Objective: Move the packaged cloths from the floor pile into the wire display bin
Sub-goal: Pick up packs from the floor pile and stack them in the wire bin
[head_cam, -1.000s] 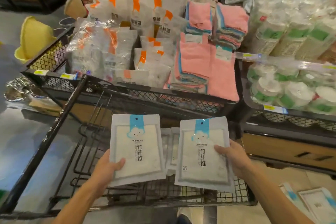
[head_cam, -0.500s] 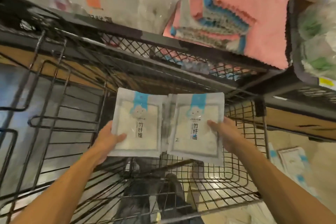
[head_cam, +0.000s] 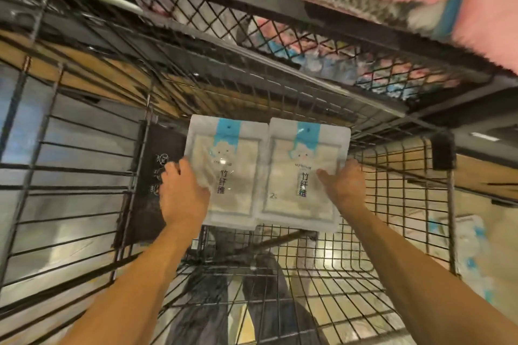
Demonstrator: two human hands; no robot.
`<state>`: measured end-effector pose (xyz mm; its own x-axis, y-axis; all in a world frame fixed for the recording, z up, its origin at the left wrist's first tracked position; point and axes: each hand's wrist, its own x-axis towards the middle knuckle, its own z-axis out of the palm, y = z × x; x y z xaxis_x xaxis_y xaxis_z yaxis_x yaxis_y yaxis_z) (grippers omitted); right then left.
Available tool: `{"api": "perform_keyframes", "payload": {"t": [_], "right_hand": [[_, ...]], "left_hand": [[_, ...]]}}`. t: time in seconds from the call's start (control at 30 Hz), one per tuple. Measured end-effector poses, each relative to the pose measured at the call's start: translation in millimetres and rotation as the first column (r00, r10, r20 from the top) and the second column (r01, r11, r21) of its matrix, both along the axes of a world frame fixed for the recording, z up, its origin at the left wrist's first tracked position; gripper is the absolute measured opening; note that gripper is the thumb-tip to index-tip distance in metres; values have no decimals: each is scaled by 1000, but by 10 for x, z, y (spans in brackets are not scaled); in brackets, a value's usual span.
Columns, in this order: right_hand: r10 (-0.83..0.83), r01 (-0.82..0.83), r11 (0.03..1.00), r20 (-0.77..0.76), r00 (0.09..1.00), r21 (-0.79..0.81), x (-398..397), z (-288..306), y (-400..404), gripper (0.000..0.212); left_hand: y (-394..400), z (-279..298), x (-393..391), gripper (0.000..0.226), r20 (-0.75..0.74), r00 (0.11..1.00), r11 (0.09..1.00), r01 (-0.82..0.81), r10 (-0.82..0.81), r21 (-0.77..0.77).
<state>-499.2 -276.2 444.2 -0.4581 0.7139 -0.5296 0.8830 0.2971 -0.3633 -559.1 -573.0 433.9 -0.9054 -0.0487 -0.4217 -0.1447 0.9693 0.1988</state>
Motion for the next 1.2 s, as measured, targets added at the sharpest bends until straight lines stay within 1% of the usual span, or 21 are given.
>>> {"api": "perform_keyframes", "payload": {"t": [0.03,0.07,0.13,0.2,0.27,0.33,0.4,0.53,0.67,0.77,0.93,1.03,1.2], "right_hand": [[24,-25,998,32,999,49,-5,-11,-3,62],[51,-57,993,65,997,99,-14,-5,-11,67],[113,-135,969,115,987,205,-38,61,-23,73],[211,-251,924,164,964,289,-59,174,-24,76],[324,-376,873,207,923,310,-60,272,9,80],[410,-465,839,233,882,284,-38,420,49,84],[466,-512,813,217,857,275,-17,634,85,85],[548,-575,762,176,818,298,25,1174,121,85],[588,-592,749,113,801,298,110,1757,120,84],[597,-578,739,60,800,347,225,2202,85,84],[568,-524,764,-5,823,377,626,2856,-82,82],[535,-476,783,-44,844,400,876,3100,-250,79],[445,-368,817,-80,892,443,1209,3458,-515,82]], "left_hand": [[18,-4,3,74,-35,995,993,87,-90,-77],[33,10,-3,73,-53,986,981,150,-157,-120],[43,57,-29,74,-77,968,963,225,-238,-148],[37,113,-46,77,-86,952,950,281,-294,-139],[41,221,-65,76,-100,938,938,317,-332,-142],[42,391,-66,74,-115,925,922,339,-363,-184],[42,605,-65,75,-122,916,911,351,-381,-216],[51,1130,-80,72,-187,910,922,335,-370,-196],[81,1795,-38,70,-233,907,933,315,-350,-177],[86,2257,59,70,-269,895,932,321,-356,-166],[96,2909,239,71,-315,876,931,347,-365,-112],[95,3179,289,72,-330,853,912,401,-405,-83],[65,3595,321,72,-346,794,856,512,-501,-64]]}}
